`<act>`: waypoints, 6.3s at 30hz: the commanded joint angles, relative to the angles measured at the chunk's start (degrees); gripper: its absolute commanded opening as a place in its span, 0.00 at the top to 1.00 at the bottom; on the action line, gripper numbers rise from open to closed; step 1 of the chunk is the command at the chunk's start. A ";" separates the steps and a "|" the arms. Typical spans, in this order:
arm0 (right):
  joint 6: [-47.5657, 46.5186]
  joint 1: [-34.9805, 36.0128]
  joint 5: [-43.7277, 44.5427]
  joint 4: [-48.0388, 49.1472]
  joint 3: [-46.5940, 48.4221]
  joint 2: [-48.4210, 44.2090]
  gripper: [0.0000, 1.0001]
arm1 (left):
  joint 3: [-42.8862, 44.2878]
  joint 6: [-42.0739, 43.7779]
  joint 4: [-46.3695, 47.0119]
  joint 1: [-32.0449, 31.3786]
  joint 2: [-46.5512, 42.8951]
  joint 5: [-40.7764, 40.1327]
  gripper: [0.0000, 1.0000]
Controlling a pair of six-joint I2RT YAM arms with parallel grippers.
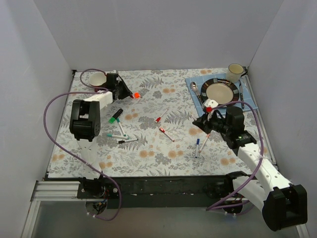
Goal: Open the pen caps
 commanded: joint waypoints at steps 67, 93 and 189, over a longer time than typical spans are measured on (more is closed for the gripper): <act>-10.01 -25.40 18.03 -20.89 10.49 17.83 0.58 | -43.56 4.01 6.51 -2.99 -68.59 21.28 0.02; -38.02 -13.79 -5.56 -41.82 25.50 25.98 0.53 | -41.19 7.70 -0.86 -13.88 -54.00 27.38 0.02; -17.37 -2.79 -11.92 -39.77 23.93 25.18 0.99 | -47.09 -25.16 44.21 -30.93 -38.37 17.18 0.08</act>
